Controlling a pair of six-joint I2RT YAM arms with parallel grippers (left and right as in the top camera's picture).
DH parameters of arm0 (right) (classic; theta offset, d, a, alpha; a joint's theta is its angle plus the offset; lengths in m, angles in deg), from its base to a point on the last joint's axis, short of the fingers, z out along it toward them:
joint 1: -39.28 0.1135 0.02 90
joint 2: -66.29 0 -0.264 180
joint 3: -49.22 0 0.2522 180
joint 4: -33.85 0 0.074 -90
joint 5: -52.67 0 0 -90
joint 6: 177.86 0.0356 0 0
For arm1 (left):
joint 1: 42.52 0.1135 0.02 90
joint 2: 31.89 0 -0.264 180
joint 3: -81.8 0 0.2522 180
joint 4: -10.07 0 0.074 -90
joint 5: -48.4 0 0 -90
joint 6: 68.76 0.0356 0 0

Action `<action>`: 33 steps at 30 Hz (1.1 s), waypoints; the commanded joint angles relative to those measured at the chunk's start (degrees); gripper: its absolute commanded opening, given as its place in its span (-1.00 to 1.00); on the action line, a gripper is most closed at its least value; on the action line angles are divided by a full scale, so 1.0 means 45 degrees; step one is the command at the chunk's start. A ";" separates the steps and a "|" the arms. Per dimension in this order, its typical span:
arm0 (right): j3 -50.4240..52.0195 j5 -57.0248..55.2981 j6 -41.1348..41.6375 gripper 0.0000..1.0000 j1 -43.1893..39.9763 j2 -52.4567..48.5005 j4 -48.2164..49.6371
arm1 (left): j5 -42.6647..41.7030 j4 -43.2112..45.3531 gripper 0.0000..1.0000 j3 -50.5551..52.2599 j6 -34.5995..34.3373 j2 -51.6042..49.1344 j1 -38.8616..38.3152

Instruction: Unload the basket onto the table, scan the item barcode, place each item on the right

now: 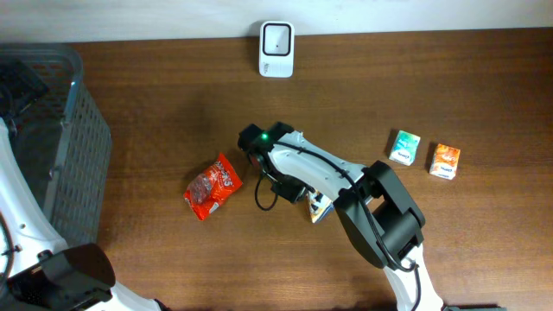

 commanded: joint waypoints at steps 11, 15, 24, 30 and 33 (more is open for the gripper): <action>-0.4624 1.5159 0.0384 -0.92 -0.1681 -0.0044 -0.0447 | 0.0053 -0.0019 0.98 0.0015 -0.0121 0.0010 0.0019; -0.2676 1.7422 0.0811 -0.92 -0.2239 -0.0160 0.1195 | 0.0053 -0.0019 0.99 0.0015 -0.0121 0.0010 0.0019; 0.0835 1.5994 0.2361 -0.74 -0.3036 -0.0165 0.4192 | 0.0053 -0.0015 0.98 0.0015 -0.0121 0.0010 0.0019; 0.0539 1.2094 0.2356 -0.21 -0.3623 -0.0010 0.3118 | 0.0053 -0.0019 0.98 0.0015 -0.0121 0.0010 0.0019; 0.0073 1.0933 0.2346 -0.21 -0.3716 -0.0010 0.2467 | 0.0053 -0.0019 0.99 0.0015 -0.0121 0.0010 0.0019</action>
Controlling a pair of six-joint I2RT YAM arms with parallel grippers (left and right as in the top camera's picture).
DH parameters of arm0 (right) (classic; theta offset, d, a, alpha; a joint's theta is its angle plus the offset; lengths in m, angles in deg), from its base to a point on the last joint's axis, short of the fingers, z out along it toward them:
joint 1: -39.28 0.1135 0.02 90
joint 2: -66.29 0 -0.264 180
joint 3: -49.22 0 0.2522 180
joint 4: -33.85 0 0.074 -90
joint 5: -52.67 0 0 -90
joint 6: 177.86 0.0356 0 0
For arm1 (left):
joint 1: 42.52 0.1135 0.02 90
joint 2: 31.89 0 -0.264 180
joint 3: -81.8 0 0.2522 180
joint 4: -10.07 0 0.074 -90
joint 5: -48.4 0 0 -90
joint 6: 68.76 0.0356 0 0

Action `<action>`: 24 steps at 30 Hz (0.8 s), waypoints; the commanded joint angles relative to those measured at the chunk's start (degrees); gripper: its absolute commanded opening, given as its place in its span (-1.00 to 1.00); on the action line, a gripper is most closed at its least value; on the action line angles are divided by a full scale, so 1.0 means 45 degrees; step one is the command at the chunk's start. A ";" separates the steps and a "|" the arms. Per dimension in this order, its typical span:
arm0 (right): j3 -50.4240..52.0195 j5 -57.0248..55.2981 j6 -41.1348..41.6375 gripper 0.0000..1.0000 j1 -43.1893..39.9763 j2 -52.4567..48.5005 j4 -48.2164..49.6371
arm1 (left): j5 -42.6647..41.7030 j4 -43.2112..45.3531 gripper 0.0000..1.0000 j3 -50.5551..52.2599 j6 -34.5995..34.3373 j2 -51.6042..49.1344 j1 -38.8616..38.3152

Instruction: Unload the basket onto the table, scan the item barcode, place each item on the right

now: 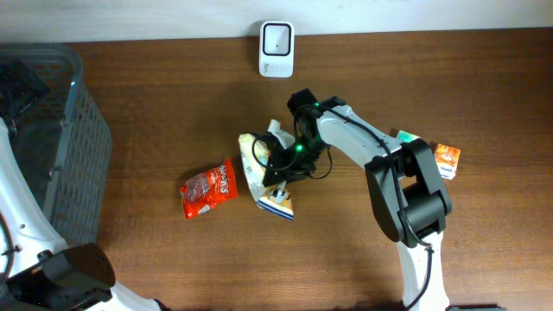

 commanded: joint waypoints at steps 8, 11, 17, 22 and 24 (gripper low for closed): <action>-0.3215 -0.5829 -0.0136 -0.22 -0.0151 0.0180 -0.2671 | 0.0053 -0.0019 0.99 0.0015 -0.0121 0.0010 0.0019; -0.4585 -0.6334 -0.0563 -0.21 -0.0097 0.0180 -0.3764 | 0.0053 -0.0019 0.98 0.0015 -0.0121 0.0010 0.0019; -0.6300 -0.7606 -0.0908 -0.18 0.0738 0.0180 -0.5411 | 0.0053 -0.0024 0.98 0.0015 -0.0121 0.0010 0.0019; -0.6275 -0.7465 -0.0471 -0.58 0.0952 0.0170 -0.5513 | 0.0053 -0.0063 0.98 0.0015 -0.0121 0.0010 0.0019; -0.6275 -0.7213 -0.0636 -0.53 0.1039 0.0170 -0.5518 | 0.0053 -0.0063 0.98 0.0015 -0.0121 0.0010 0.0019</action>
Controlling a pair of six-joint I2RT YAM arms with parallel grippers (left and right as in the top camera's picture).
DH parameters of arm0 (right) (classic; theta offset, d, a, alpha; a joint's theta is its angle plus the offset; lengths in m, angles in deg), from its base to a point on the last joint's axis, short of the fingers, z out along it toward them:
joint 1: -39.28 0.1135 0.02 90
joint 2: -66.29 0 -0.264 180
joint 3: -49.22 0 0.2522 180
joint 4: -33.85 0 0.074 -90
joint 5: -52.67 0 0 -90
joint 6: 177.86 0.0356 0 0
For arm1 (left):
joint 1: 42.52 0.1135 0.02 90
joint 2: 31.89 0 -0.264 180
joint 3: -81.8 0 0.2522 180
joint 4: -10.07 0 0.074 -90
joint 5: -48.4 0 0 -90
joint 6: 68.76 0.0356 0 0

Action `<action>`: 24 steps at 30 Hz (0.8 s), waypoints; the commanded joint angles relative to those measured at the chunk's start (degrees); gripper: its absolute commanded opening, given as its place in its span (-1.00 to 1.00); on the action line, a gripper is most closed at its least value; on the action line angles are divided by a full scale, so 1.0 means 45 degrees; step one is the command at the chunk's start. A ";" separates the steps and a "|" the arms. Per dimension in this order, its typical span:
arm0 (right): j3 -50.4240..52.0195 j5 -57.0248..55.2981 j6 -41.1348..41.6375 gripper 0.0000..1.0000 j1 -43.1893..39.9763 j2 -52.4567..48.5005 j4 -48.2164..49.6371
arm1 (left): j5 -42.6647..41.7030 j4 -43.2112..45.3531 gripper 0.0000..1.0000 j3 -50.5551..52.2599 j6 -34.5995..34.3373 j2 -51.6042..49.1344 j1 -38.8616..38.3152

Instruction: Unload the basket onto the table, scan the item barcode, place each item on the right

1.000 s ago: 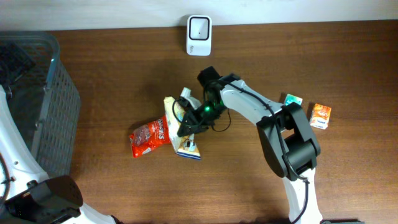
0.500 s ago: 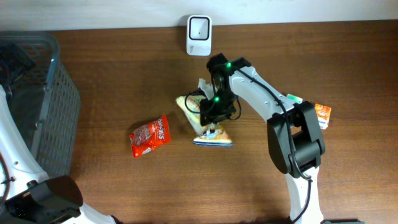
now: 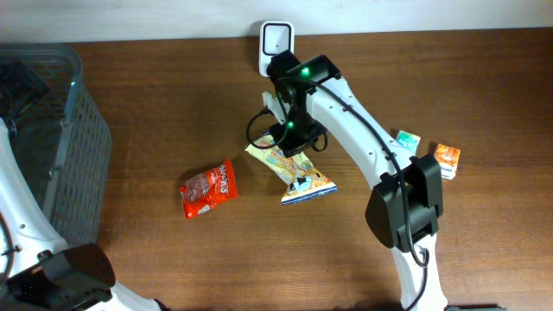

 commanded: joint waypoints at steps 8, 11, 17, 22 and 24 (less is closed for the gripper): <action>-0.0136 -0.5061 -0.1812 0.35 0.2263 -0.0189 0.2497 | 0.0053 -0.0029 0.99 0.0015 -0.0121 0.0010 0.0019; -0.0136 -0.5654 -0.2628 0.39 0.2900 -0.0505 0.3502 | 0.0053 -0.0029 0.98 0.0015 -0.0121 0.0010 0.0019; -0.0136 -0.6611 -0.3643 0.38 0.3429 -0.1506 0.3842 | 0.0053 -0.0029 0.98 0.0015 -0.0121 0.0010 0.0019; -0.0136 -0.6606 -0.3740 0.38 0.3502 -0.2540 0.3842 | 0.0053 -0.0029 0.98 0.0015 -0.0121 0.0010 0.0019; -0.0117 -0.6615 -0.3740 0.37 0.3614 -0.2701 0.3842 | 0.0053 -0.0029 0.98 0.0015 -0.0121 0.0010 0.0019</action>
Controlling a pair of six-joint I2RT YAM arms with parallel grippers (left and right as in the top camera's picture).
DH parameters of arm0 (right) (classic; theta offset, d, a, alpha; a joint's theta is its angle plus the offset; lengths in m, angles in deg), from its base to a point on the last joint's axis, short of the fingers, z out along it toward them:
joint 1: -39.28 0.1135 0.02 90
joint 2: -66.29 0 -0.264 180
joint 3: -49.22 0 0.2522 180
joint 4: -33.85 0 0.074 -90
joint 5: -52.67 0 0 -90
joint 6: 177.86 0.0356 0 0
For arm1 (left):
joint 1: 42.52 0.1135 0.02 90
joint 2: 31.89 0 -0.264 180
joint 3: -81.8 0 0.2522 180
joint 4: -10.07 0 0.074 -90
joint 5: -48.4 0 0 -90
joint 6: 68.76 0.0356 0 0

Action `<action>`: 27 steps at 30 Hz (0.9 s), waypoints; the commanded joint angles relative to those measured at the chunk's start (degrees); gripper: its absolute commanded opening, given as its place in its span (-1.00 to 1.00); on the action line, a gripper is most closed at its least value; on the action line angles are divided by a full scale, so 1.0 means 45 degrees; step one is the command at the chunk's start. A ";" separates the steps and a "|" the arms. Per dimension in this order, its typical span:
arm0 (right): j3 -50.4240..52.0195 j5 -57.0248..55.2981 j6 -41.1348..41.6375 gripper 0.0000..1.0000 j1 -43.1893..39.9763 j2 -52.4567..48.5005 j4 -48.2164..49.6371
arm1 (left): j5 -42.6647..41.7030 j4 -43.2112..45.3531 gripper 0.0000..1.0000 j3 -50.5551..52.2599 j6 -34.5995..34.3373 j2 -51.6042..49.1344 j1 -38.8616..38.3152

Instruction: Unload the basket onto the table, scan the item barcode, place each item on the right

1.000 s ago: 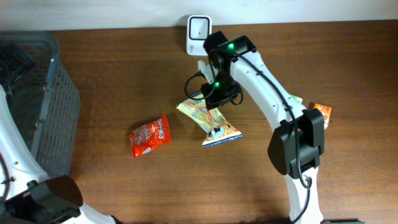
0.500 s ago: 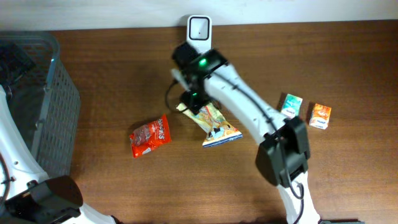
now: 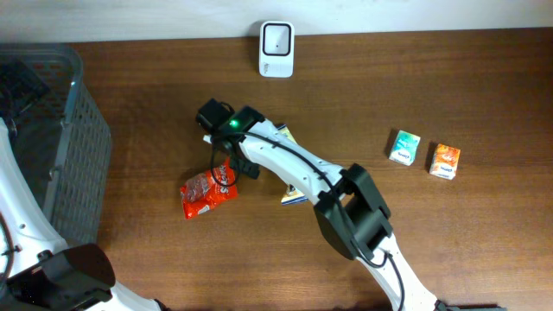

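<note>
The white barcode scanner (image 3: 276, 37) stands at the table's far edge. A yellow snack bag (image 3: 292, 197) lies flat on the table, mostly covered by my right arm, which stretches over it to the left. My right gripper (image 3: 232, 169) points down at the upper right corner of a red snack bag (image 3: 207, 190); the overhead view does not show how its jaws stand. Part of my left arm (image 3: 19, 82) shows dark over the basket at the far left, and its fingers cannot be made out.
A grey mesh basket (image 3: 82, 147) fills the left side of the table. Two small cartons, one green (image 3: 403, 147) and one orange (image 3: 445, 161), lie at the right.
My right gripper was near the scanner with the yellow bag hanging from it. The yellow bag now lies on the table, and the gripper is to the left, at the red bag.
My right gripper was down on the yellow bag in the middle of the table. It then held the bag lifted, and later held it just in front of the scanner. Now the bag is back on the table and the gripper is at the red bag.
</note>
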 commanded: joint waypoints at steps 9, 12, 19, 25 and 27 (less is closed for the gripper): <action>0.0097 -0.2982 0.0442 -0.23 0.0296 -0.1171 0.0185 | 0.0053 -0.0024 0.98 0.0015 -0.0121 0.0010 0.0019; 0.0010 -0.3332 0.0913 -0.92 0.0427 -0.1073 0.0180 | 0.0053 -0.0019 0.98 0.0015 -0.0121 0.0010 0.0019; -0.1486 -0.1073 0.2210 -0.92 0.0427 0.0772 -0.0758 | 0.0053 -0.0024 0.98 0.0015 -0.0121 0.0010 0.0019; -0.2642 1.0054 0.2657 -0.92 -0.1894 0.2293 -0.1481 | 0.0053 -0.0024 0.98 0.0015 -0.0121 0.0010 0.0019; -0.2249 1.3202 0.2637 -0.92 -0.2837 0.2171 -0.1370 | 0.0053 -0.0024 0.98 0.0015 -0.0121 0.0010 0.0019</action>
